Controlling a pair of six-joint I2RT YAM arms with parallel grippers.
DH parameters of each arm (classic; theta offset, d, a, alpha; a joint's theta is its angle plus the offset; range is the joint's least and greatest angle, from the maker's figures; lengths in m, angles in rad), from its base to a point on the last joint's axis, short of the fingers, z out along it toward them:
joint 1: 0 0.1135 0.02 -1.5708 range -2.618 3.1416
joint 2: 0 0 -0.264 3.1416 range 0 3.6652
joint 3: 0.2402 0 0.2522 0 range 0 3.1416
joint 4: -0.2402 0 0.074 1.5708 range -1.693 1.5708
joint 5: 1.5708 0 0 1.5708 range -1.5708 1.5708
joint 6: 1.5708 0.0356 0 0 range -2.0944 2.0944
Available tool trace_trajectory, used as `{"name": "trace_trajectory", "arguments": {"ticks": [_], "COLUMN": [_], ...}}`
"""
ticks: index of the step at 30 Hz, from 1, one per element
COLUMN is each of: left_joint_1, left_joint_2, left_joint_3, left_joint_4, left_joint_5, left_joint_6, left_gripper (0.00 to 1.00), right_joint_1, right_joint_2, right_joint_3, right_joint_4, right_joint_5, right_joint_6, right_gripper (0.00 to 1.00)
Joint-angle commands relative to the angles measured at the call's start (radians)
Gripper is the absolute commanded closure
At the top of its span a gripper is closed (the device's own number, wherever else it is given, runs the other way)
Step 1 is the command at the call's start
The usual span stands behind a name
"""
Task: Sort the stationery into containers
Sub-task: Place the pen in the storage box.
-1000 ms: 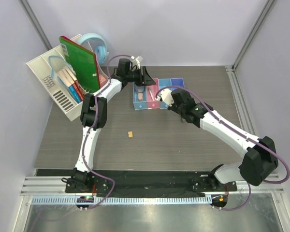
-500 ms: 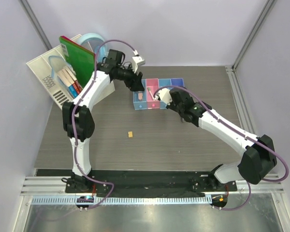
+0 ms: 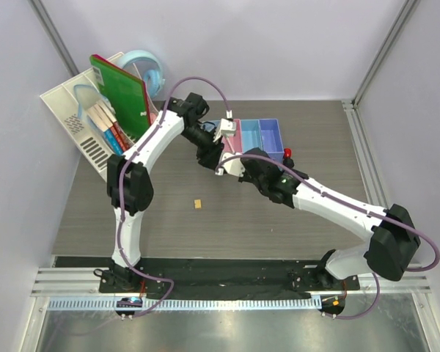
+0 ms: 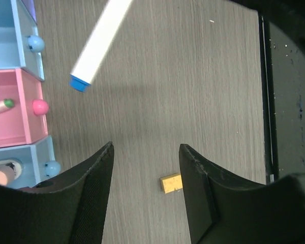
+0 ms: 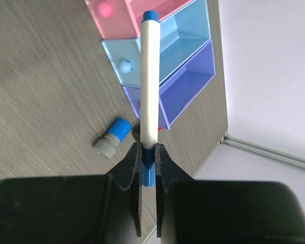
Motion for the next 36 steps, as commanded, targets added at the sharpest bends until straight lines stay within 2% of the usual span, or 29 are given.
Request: {"name": "trace_trajectory", "arguments": {"ticks": [1,8,17,36], "left_joint_1": [-0.015,-0.053,-0.096,-0.141], "left_joint_2": [0.023,0.114,0.132,0.138], "left_joint_3": [0.081,0.207,0.199,0.207], "left_joint_4": [-0.233,-0.353,-0.353,-0.353], "left_joint_5": [0.034,-0.038,-0.098,-0.099], "left_joint_6": [0.094,0.140,0.128,0.120], "left_gripper": [0.45,0.44,0.41,0.44], "right_joint_1": [0.037,0.077,0.101,0.133], "right_joint_2": [-0.048,-0.066,-0.076,-0.024], "right_joint_3": [-0.043,-0.078,-0.078,-0.052], "right_joint_4": [0.056,0.067,0.065,0.077], "right_joint_5": [0.045,0.066,0.066,0.059], "right_joint_6": [-0.042,-0.058,-0.061,-0.050], "right_gripper": [0.97,0.97,0.98,0.98]}}
